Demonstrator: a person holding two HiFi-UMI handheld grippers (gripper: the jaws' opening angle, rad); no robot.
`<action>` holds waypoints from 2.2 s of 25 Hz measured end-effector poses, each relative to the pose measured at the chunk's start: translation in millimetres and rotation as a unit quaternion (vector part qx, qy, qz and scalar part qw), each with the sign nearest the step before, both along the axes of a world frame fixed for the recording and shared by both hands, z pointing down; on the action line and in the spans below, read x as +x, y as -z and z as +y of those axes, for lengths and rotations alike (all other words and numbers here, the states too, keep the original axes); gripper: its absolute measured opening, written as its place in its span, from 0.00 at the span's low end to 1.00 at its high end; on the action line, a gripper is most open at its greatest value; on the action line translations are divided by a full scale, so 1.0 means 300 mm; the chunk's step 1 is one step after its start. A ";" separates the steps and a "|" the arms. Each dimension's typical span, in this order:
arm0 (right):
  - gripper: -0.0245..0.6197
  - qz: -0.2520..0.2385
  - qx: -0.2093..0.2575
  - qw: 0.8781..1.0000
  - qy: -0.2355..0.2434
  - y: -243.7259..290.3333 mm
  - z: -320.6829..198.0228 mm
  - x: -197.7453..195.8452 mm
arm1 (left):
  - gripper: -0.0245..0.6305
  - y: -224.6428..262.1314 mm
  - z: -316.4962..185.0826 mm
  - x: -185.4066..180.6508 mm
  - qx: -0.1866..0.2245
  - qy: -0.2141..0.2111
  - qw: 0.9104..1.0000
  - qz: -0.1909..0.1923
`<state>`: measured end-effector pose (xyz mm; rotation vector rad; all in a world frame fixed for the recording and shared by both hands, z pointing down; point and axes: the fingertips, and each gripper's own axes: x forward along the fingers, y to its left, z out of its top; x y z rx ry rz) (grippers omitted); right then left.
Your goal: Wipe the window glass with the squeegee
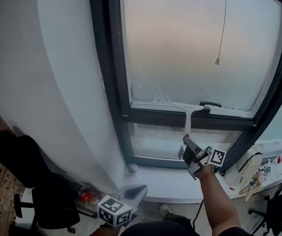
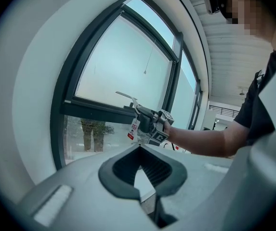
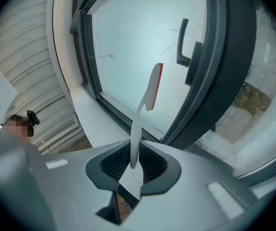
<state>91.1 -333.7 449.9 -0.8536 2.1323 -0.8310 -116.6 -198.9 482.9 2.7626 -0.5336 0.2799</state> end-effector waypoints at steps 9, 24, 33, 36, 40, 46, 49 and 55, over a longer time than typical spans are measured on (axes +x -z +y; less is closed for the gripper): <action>0.16 0.040 0.048 0.996 -0.056 0.205 0.183 0.122 | 0.04 0.008 0.086 0.045 0.008 -0.055 0.998 0.008; 0.16 0.082 0.179 0.979 -0.057 0.772 0.067 0.515 | 0.04 0.071 0.029 0.290 0.032 -0.003 0.999 0.023; 0.16 0.071 0.219 0.973 0.008 0.862 0.022 0.601 | 0.04 0.067 0.010 0.470 0.032 0.036 0.999 0.022; 0.16 0.079 0.227 0.970 0.032 0.896 -0.004 0.593 | 0.04 0.078 0.020 0.536 0.035 0.044 0.998 0.026; 0.16 0.089 0.235 0.966 0.056 0.942 -0.041 0.571 | 0.04 0.081 0.036 0.598 0.036 0.059 0.997 0.028; 0.16 0.109 0.237 0.963 0.063 0.982 -0.097 0.542 | 0.04 0.073 0.050 0.653 0.036 0.088 0.995 0.027; 0.16 0.119 0.240 0.961 0.063 0.994 -0.105 0.532 | 0.04 0.068 0.062 0.675 0.035 0.103 0.994 0.028; 0.16 0.133 0.241 0.960 0.048 0.972 -0.127 0.561 | 0.04 0.060 0.083 0.704 0.032 0.131 0.990 0.034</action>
